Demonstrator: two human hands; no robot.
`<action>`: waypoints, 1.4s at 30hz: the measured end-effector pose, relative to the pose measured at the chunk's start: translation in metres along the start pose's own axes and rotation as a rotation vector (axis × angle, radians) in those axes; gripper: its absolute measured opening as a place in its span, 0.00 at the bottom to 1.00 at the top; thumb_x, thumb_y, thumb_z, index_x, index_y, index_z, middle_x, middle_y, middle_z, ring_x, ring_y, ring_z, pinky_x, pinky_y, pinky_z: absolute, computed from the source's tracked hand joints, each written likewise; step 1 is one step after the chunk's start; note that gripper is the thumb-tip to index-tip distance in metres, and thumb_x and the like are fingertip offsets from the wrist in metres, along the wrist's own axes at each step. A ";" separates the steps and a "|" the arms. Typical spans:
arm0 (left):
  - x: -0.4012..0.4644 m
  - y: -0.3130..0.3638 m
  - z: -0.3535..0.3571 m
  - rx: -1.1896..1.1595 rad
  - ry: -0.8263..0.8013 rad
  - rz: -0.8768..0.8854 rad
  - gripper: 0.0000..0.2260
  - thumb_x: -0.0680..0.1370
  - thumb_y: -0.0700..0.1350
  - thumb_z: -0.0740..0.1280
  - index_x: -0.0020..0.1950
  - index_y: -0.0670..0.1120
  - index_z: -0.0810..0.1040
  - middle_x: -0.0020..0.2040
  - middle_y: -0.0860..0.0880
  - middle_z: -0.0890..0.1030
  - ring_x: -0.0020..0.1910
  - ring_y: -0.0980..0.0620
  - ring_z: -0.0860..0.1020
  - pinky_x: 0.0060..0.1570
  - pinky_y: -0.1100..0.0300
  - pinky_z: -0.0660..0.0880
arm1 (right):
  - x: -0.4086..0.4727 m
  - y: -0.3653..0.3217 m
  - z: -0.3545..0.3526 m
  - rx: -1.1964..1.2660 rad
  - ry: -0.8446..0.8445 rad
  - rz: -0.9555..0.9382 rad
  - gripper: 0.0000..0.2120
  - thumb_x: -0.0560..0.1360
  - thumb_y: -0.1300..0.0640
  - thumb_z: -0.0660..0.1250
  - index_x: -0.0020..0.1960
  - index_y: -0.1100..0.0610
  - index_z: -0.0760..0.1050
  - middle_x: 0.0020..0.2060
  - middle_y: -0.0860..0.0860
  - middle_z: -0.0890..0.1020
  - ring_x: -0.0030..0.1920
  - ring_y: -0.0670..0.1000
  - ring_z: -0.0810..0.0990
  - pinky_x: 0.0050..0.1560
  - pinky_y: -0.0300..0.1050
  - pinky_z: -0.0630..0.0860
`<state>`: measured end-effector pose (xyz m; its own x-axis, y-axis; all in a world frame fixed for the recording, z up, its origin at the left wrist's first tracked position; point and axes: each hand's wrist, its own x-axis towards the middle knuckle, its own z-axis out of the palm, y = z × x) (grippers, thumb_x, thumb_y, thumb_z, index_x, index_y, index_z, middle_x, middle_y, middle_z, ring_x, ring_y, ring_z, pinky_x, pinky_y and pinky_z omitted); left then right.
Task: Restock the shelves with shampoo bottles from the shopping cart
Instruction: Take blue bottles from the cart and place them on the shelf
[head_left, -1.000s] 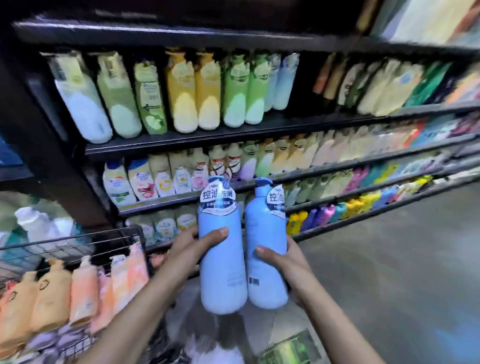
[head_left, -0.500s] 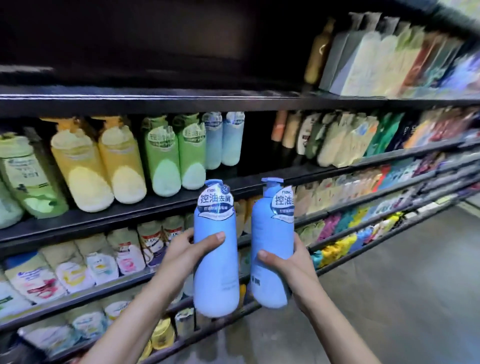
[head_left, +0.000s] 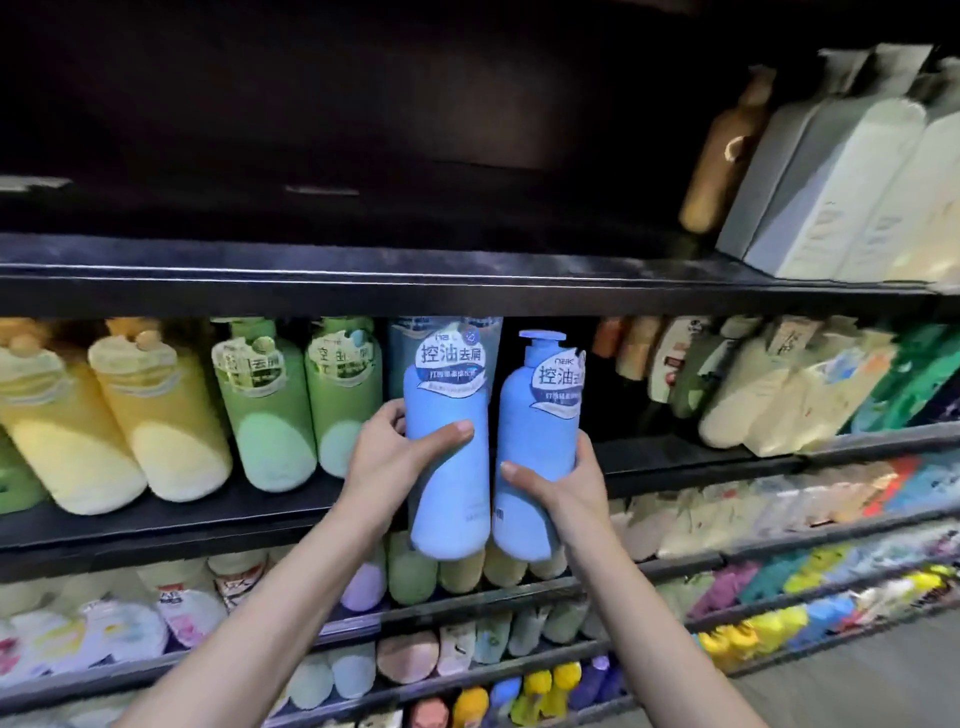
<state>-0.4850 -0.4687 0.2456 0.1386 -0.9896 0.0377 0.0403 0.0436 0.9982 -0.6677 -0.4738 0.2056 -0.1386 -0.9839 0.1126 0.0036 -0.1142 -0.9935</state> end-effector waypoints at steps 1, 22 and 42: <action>0.008 -0.001 0.007 0.008 0.038 0.020 0.21 0.65 0.42 0.79 0.53 0.41 0.76 0.48 0.48 0.84 0.43 0.52 0.82 0.40 0.64 0.79 | 0.013 0.000 -0.001 -0.005 -0.019 -0.016 0.38 0.55 0.58 0.78 0.62 0.57 0.69 0.52 0.51 0.81 0.44 0.43 0.83 0.37 0.34 0.77; 0.046 -0.032 0.013 0.154 0.089 0.092 0.34 0.60 0.53 0.77 0.64 0.48 0.71 0.59 0.50 0.81 0.57 0.53 0.80 0.58 0.48 0.76 | 0.084 0.029 0.007 -0.079 -0.254 -0.167 0.50 0.51 0.50 0.81 0.67 0.53 0.60 0.59 0.44 0.74 0.59 0.40 0.75 0.54 0.27 0.72; 0.038 -0.098 0.038 0.429 0.530 0.093 0.22 0.66 0.56 0.72 0.55 0.49 0.71 0.54 0.50 0.80 0.52 0.48 0.79 0.51 0.48 0.76 | 0.090 0.057 -0.005 -0.471 -0.400 -0.099 0.26 0.74 0.55 0.65 0.69 0.57 0.61 0.63 0.55 0.71 0.64 0.53 0.72 0.67 0.54 0.69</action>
<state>-0.5217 -0.5155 0.1513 0.5924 -0.7789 0.2059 -0.3754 -0.0408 0.9259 -0.6846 -0.5686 0.1594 0.2662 -0.9573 0.1129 -0.4398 -0.2248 -0.8695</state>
